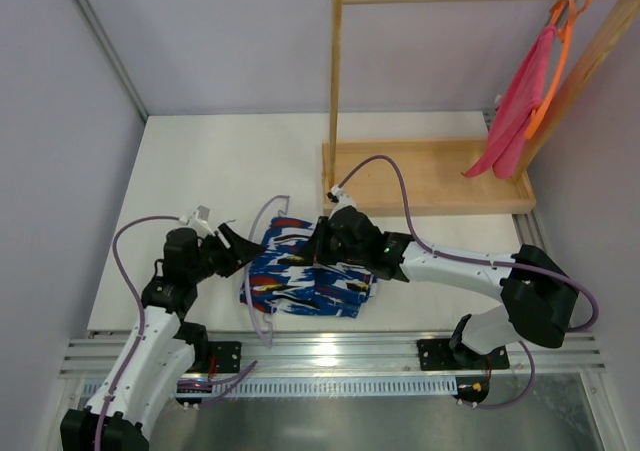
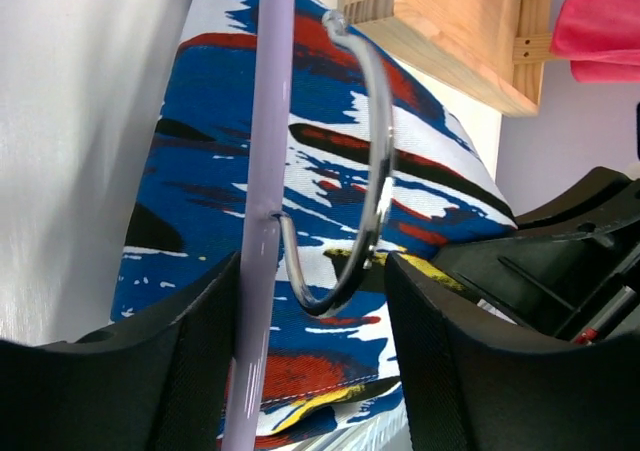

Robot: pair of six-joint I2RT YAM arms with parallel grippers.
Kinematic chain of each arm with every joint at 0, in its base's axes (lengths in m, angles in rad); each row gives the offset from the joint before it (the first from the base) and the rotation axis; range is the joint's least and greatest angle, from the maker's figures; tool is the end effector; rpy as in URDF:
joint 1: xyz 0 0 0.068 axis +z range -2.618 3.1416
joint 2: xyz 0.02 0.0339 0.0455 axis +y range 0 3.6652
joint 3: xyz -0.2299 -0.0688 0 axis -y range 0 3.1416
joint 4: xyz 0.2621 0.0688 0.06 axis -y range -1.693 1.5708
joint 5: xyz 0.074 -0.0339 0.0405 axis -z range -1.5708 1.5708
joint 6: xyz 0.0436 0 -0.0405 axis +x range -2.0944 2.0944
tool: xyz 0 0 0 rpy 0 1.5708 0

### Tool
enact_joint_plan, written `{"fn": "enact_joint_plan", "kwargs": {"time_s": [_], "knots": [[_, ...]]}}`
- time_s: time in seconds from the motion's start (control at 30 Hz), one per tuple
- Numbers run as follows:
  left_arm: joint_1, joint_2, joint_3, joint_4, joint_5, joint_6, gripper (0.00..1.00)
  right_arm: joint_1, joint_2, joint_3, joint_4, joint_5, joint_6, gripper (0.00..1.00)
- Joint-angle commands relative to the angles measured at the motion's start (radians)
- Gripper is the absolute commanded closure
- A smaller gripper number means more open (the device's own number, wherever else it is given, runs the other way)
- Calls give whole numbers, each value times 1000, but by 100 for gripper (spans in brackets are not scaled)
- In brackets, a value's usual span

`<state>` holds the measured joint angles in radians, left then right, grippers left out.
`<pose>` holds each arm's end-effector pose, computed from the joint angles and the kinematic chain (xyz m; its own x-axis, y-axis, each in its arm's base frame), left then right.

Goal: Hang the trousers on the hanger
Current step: Place trousers on hanger

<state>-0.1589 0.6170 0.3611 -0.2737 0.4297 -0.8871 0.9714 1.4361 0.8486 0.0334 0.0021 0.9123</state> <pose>0.1939 -0.0495 0.1808 -0.7018 -0.6013 -0.3820 -0.0716 0.5930 -0.8020 0.1922 0.2811 0.1841 -0.8339 0.1815 -0.5212 -0.2699 0.6897 0.6719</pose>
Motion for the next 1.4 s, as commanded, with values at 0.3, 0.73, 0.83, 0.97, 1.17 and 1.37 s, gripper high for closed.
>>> {"fn": "enact_joint_plan", "kwargs": {"time_s": [0.3,0.73,0.83,0.97,1.17,1.37], "knots": [[-11,53,41,-79,-75,14,100,3,-86,98,-185,106,-136,96],[-146,242,102,-113,-186,100,100,-195,-514,-304,-356,161,-136,96],[-160,218,127,-153,-247,109,100,-197,-549,-379,-314,124,-104,96],[-180,196,139,-164,-279,117,100,-197,-578,-465,-221,58,-76,65],[-240,188,88,-61,-255,126,100,-195,-649,-450,-332,82,-32,49],[-248,181,39,5,-214,119,100,-195,-733,-453,-518,205,60,49]]}}
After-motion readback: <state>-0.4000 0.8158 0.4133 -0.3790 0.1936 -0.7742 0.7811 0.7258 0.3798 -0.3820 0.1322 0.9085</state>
